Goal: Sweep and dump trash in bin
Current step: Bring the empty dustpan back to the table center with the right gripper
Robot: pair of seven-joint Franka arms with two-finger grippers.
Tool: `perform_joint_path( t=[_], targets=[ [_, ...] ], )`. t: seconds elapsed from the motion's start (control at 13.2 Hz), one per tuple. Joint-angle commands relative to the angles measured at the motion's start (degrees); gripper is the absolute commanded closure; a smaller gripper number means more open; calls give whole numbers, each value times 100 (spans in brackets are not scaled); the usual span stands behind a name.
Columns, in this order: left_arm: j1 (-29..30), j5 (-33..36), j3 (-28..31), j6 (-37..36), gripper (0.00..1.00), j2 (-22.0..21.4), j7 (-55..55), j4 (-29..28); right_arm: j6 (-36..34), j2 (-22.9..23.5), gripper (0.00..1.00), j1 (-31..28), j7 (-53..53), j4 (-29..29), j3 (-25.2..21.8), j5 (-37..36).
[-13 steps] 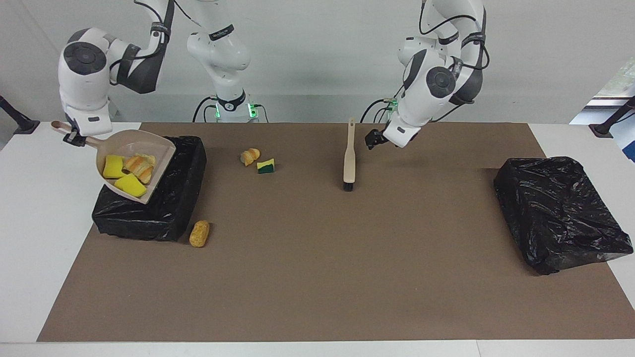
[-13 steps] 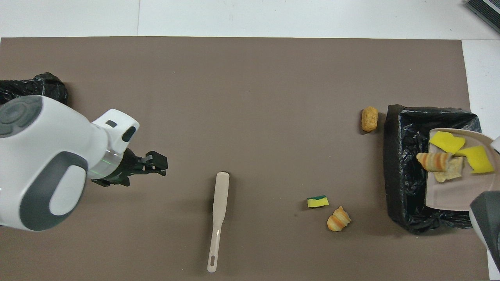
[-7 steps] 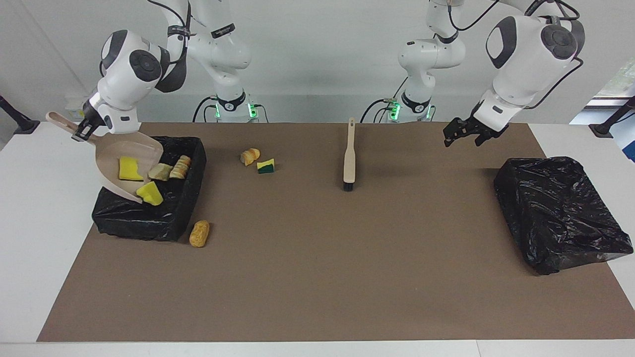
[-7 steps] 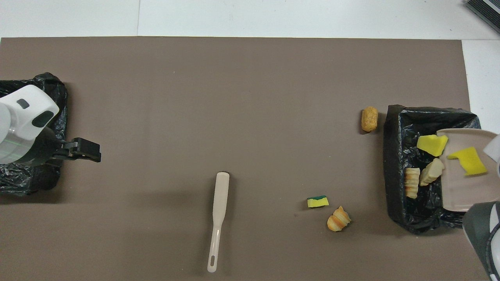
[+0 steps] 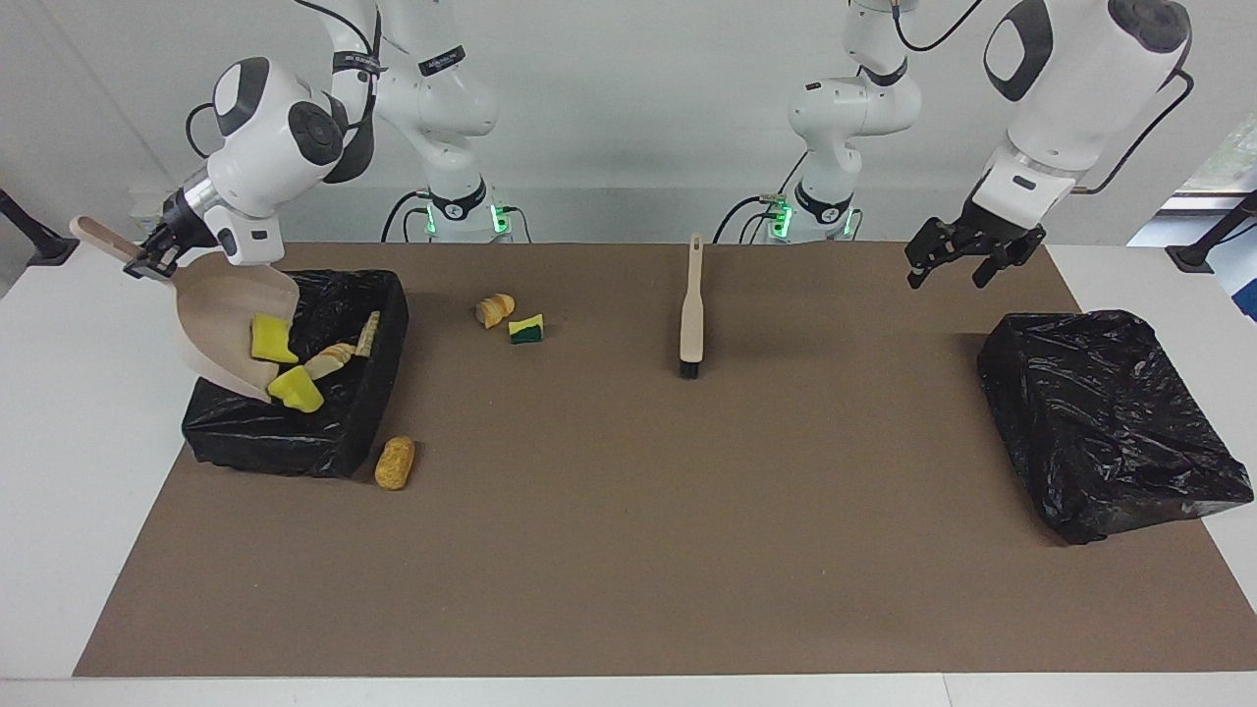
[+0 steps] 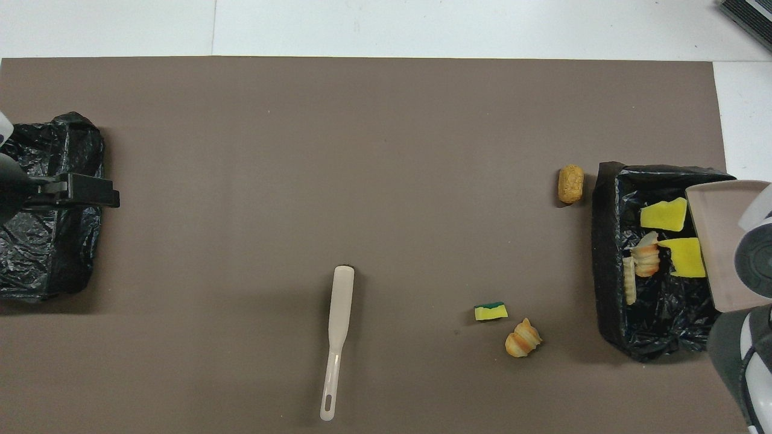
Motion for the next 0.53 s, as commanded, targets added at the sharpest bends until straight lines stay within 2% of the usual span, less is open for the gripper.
perform_joint_path(
  t=[0.0,0.23,0.46],
  targets=[
    [168,128,71,-530,0,99,138,288,-363,318,100,227,-299,782,31,-80],
    [327,111,98,-673,0,144,982,263,-1469,872,100,701,-204,1768,93,717],
    [344,111,98,-682,0,135,974,254,-1806,996,100,887,890,1955,102,1587]
  ],
)
